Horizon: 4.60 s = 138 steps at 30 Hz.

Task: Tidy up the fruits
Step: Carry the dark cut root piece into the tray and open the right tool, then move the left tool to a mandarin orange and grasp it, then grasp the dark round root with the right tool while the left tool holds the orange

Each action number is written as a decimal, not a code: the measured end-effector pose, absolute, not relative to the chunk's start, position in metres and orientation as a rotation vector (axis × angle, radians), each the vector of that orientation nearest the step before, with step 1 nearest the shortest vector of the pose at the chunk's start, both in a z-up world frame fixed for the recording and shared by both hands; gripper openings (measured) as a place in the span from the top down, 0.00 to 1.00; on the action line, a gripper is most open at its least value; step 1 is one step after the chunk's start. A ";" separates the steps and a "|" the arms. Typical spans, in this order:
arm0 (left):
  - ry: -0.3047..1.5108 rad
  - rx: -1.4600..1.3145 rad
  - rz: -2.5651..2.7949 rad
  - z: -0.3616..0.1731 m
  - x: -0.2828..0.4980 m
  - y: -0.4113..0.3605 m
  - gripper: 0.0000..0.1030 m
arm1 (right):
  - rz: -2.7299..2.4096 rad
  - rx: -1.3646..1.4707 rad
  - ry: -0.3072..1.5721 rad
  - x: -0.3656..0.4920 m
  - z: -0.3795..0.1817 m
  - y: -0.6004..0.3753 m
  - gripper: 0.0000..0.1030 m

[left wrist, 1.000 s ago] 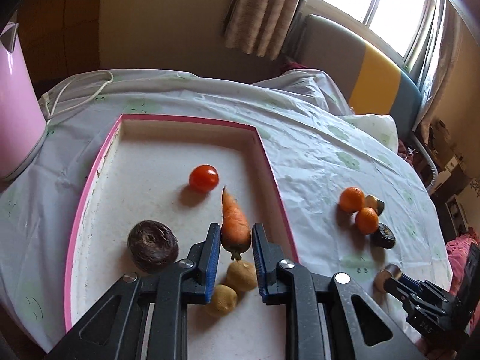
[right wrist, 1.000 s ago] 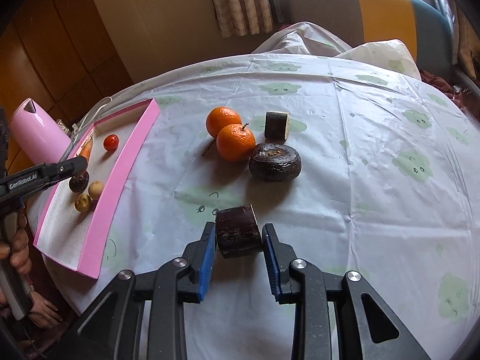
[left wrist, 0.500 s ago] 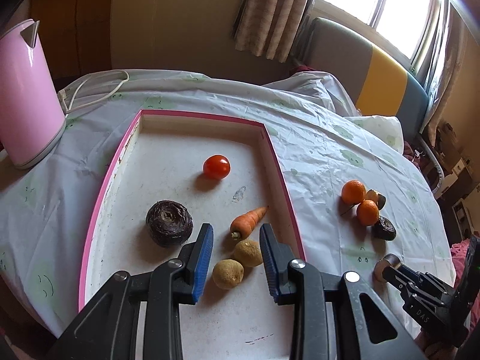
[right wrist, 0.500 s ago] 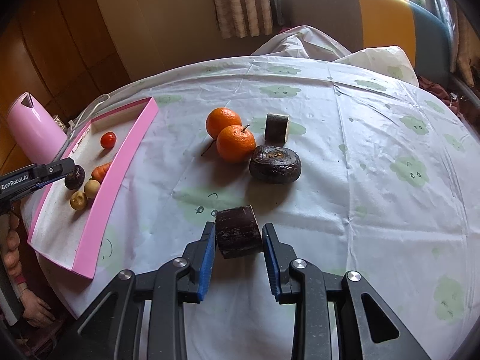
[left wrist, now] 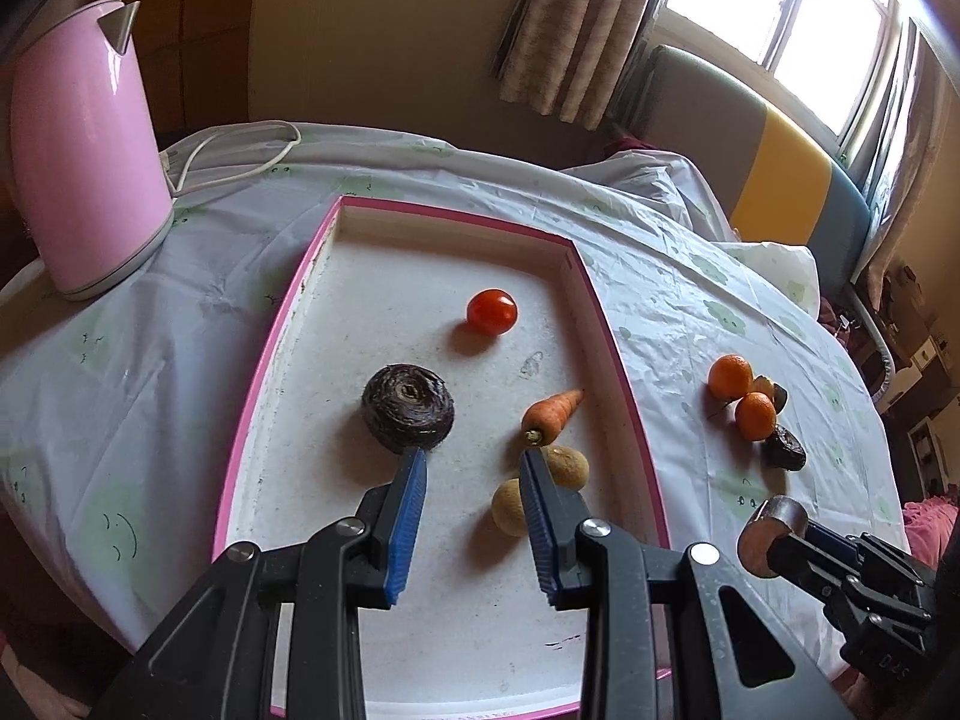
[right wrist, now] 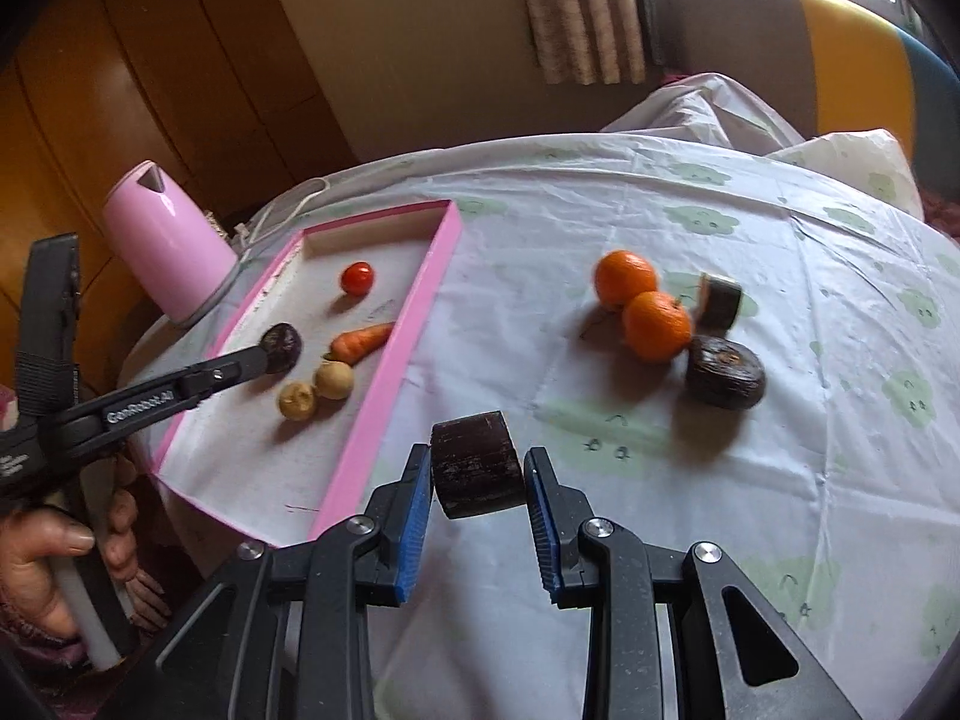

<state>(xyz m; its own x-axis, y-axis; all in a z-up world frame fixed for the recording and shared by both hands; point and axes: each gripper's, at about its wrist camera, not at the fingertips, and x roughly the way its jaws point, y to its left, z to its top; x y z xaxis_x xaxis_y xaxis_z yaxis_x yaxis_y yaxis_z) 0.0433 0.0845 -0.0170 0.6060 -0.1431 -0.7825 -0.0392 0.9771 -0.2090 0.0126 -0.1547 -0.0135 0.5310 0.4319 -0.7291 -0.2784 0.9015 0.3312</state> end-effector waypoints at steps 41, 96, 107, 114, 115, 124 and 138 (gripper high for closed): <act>0.915 -0.155 -0.106 -0.014 0.032 0.065 0.69 | 0.333 0.166 0.901 0.008 -0.016 -0.136 0.53; 1.095 -0.224 -0.523 -0.031 0.116 -0.114 0.62 | -0.056 0.316 0.908 0.004 -0.048 -0.291 0.45; 1.115 -0.214 -0.433 -0.056 0.145 -0.126 0.63 | -0.044 0.332 0.909 0.005 -0.052 -0.296 0.45; 1.077 -0.168 -0.472 -0.053 0.122 -0.110 0.64 | -0.046 0.352 0.919 0.007 -0.056 -0.299 0.45; 1.070 -0.148 -0.471 -0.052 0.115 -0.108 0.64 | -0.044 0.353 0.921 0.008 -0.057 -0.299 0.45; 0.933 -0.013 -0.470 -0.054 0.058 -0.093 0.63 | -0.029 0.349 0.928 0.011 -0.055 -0.293 0.45; 0.930 -0.086 -0.479 -0.060 0.063 -0.086 0.63 | 0.096 0.320 0.923 0.045 -0.041 -0.268 0.32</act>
